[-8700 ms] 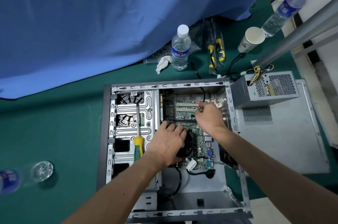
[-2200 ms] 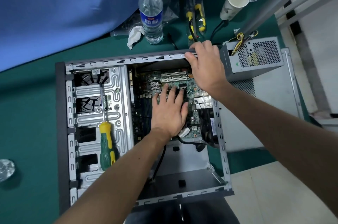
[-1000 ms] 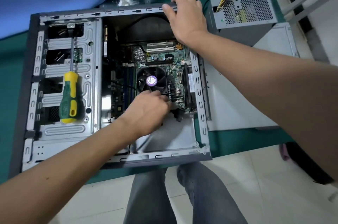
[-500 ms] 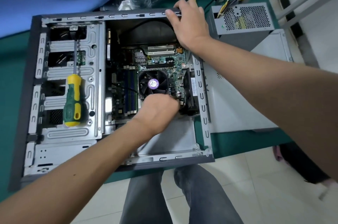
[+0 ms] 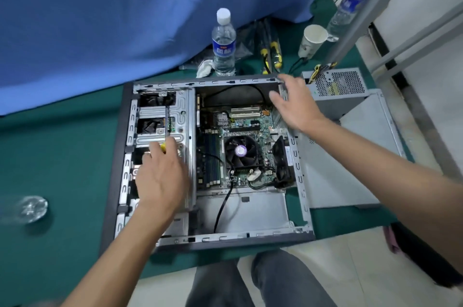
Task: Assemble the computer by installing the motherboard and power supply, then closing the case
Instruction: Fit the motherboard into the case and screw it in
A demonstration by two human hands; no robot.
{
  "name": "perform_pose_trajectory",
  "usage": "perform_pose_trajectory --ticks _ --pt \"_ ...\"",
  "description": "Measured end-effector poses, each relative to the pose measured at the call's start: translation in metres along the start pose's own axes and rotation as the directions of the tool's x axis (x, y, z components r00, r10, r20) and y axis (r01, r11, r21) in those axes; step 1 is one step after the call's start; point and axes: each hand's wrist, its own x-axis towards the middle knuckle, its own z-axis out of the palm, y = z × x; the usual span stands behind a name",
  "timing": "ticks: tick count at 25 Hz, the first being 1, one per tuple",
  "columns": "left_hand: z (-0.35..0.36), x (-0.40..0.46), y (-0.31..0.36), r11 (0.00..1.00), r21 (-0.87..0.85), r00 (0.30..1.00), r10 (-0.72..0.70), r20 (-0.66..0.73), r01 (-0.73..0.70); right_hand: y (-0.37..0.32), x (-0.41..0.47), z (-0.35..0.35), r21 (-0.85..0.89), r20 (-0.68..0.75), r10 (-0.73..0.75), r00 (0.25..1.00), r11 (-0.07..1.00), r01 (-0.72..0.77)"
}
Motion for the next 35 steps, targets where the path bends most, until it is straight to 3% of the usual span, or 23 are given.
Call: perform_pose_trajectory --ticks 2,4,5,6,8,10,12,13,14,15,16,17,19,20,21,23,28,31,35 --pt "-0.006 -0.001 0.001 0.983 -0.174 0.997 0.044 -0.057 -0.053 -0.005 -0.029 -0.003 0.061 0.012 0.044 0.999 0.997 -0.044" --pt "-0.014 -0.003 0.005 0.890 -0.439 0.988 0.068 -0.137 -0.123 -0.009 -0.057 -0.011 0.131 -0.045 0.065 0.997 0.990 -0.058" --pt "-0.019 -0.003 0.014 0.791 -0.605 0.996 0.069 -0.063 -0.093 -0.008 -0.071 -0.015 0.221 -0.042 0.086 0.995 0.972 -0.075" --pt "-0.026 -0.002 0.027 0.631 -0.776 0.992 0.098 0.078 -0.001 -0.009 -0.087 -0.020 0.353 0.024 0.101 0.995 0.930 -0.104" --pt "-0.031 -0.005 0.063 0.238 -0.946 0.925 0.256 0.280 0.220 -0.015 -0.114 -0.024 0.571 0.306 0.044 0.951 0.791 -0.220" --pt "-0.029 -0.009 0.101 0.054 -0.947 0.882 0.349 0.316 0.318 -0.009 -0.123 -0.017 0.525 0.426 -0.071 0.902 0.832 -0.183" --pt "-0.021 -0.012 0.126 -0.045 -0.945 0.878 0.386 0.283 0.324 0.005 -0.118 -0.014 0.462 0.361 -0.104 0.927 0.883 -0.081" --pt "-0.013 -0.013 0.130 -0.036 -0.959 0.888 0.387 0.247 0.283 0.015 -0.117 -0.017 0.488 0.321 -0.093 0.942 0.869 -0.080" --pt "-0.002 -0.010 0.128 0.086 -0.987 0.910 0.383 0.162 0.139 0.027 -0.116 -0.021 0.549 0.277 -0.066 0.959 0.830 -0.102" --pt "0.013 -0.006 0.123 0.322 -0.940 0.911 0.412 0.031 -0.113 0.043 -0.119 -0.027 0.607 0.239 -0.015 0.971 0.783 -0.137" --pt "0.030 0.000 0.116 0.548 -0.738 0.861 0.502 -0.086 -0.393 0.058 -0.123 -0.032 0.648 0.201 0.048 0.978 0.743 -0.169" --pt "0.043 0.005 0.110 0.636 -0.454 0.755 0.640 -0.142 -0.624 0.075 -0.127 -0.036 0.664 0.161 0.122 0.979 0.721 -0.199" --pt "0.064 0.020 0.106 0.467 -0.036 0.467 0.876 -0.122 -0.884 0.105 -0.135 -0.036 0.649 0.103 0.258 0.961 0.714 -0.261" --pt "0.072 0.026 0.108 0.358 0.103 0.351 0.933 -0.082 -0.928 0.117 -0.138 -0.032 0.638 0.081 0.305 0.949 0.715 -0.285" --pt "0.078 0.031 0.111 0.292 0.197 0.288 0.956 -0.053 -0.936 0.126 -0.140 -0.028 0.633 0.063 0.337 0.939 0.714 -0.299" --pt "0.093 0.039 0.116 0.274 0.249 0.256 0.961 -0.102 -0.929 0.142 -0.143 -0.017 0.636 0.058 0.371 0.927 0.702 -0.321" --pt "0.117 0.037 0.122 0.248 0.194 0.209 0.957 -0.202 -0.949 0.173 -0.141 0.010 0.644 0.125 0.395 0.910 0.665 -0.377" --pt "0.116 0.040 0.129 0.265 0.170 0.243 0.960 -0.138 -0.949 0.182 -0.132 0.025 0.658 0.137 0.375 0.917 0.658 -0.367" --pt "0.123 0.030 0.131 0.406 0.136 0.386 0.910 -0.149 -0.904 0.186 -0.120 0.037 0.680 0.150 0.340 0.929 0.646 -0.346"
